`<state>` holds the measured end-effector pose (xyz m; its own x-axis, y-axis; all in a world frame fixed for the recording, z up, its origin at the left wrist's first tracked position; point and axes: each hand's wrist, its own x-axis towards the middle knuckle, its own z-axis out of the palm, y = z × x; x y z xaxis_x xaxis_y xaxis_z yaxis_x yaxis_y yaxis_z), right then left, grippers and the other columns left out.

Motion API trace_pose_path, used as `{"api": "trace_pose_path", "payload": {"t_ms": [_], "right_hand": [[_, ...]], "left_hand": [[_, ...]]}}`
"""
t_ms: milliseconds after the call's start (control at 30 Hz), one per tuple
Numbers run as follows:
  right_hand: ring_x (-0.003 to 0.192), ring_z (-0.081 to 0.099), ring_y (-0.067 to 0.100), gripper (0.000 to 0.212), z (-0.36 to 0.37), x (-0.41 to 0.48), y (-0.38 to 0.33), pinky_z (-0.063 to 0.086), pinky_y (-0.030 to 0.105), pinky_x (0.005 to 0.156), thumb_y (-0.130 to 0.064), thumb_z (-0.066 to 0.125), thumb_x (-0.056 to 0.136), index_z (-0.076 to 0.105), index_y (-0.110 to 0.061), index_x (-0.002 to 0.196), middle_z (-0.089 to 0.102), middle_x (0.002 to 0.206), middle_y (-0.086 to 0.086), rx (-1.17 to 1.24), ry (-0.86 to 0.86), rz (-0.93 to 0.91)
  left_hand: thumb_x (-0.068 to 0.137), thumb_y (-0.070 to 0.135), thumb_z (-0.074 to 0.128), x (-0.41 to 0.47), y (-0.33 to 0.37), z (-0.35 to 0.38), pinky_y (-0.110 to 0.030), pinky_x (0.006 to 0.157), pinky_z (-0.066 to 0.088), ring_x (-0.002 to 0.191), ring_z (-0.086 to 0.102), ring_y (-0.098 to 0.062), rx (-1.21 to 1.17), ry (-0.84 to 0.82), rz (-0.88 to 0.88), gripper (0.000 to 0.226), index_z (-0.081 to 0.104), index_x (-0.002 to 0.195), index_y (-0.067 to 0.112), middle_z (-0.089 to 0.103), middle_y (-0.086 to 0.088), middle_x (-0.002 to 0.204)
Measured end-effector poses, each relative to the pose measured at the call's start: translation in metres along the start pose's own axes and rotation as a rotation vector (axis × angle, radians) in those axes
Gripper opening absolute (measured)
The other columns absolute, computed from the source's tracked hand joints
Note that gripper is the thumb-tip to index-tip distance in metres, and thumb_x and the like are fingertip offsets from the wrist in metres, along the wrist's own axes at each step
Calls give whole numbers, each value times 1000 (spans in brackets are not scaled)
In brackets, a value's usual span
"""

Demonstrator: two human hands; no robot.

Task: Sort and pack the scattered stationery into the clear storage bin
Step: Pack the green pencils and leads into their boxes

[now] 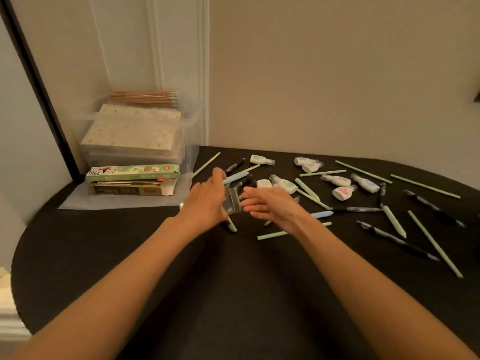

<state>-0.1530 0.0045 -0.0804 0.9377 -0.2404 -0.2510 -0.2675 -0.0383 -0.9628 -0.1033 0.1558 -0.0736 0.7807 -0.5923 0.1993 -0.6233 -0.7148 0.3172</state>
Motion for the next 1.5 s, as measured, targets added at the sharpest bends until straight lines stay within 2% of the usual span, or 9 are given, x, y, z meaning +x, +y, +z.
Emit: {"api": "trace_pose_path", "payload": {"t_ms": [167,333,600,867,1000,1133,1267,1400,1500], "right_hand": [[83,67,14,9,-39,-32,11,54,27,81,-14,59,90,65,-13,96,70,93,7,-42,97,-59],[75,70,14,15,-64,-46,21,56,24,69,-6,58,88,66,-4,101,73,85,7,126,106,-57],[84,70,19,19,-79,-35,30,57,26,70,5,53,87,66,-5,98,71,95,8,270,-4,-14],[75,70,13,18,-92,-17,33,55,23,63,-1,54,90,63,-5,104,72,87,5,203,-2,-45],[83,67,17,22,-94,-4,34,54,23,64,-2,53,91,62,-6,111,68,99,8,202,-7,-57],[83,68,16,15,-102,0,37,55,24,71,-10,53,93,66,-12,100,69,90,7,207,48,-181],[90,61,12,19,-115,6,47,49,19,72,-2,55,89,66,-18,91,66,90,-1,-98,334,-267],[89,53,8,27,-126,6,47,41,14,71,2,54,84,64,-24,86,62,95,-3,-595,268,-326],[101,46,13,22,-134,8,47,42,25,82,-7,60,82,65,-28,85,57,102,-3,-899,187,-297]], "left_hand": [[75,16,75,3,46,10,-32,91,41,106,55,-23,-100,-24,178,60,31,116,16,53,-5,115],[81,15,66,7,76,21,-37,105,35,127,39,-23,-178,-139,287,71,26,139,27,39,-6,137],[93,50,44,18,84,37,-39,110,27,138,29,-20,-239,-131,149,62,25,147,26,31,-2,151],[81,48,63,30,83,44,-46,114,23,137,30,-20,-100,-146,145,82,20,147,28,31,-1,151],[81,46,64,36,82,47,-42,113,25,133,35,-20,-35,-72,140,81,22,146,22,38,-1,146],[79,48,66,40,80,56,-31,105,31,124,42,-17,-18,126,153,74,35,140,19,47,-1,135],[80,47,65,43,73,69,-30,103,28,125,37,-17,30,254,80,72,35,140,19,43,-1,134],[82,45,64,48,71,76,-31,103,26,125,35,-19,94,250,25,69,35,139,18,41,-2,134],[82,46,63,50,74,77,-31,103,27,126,34,-20,136,210,27,70,34,139,18,40,-2,136]]}}
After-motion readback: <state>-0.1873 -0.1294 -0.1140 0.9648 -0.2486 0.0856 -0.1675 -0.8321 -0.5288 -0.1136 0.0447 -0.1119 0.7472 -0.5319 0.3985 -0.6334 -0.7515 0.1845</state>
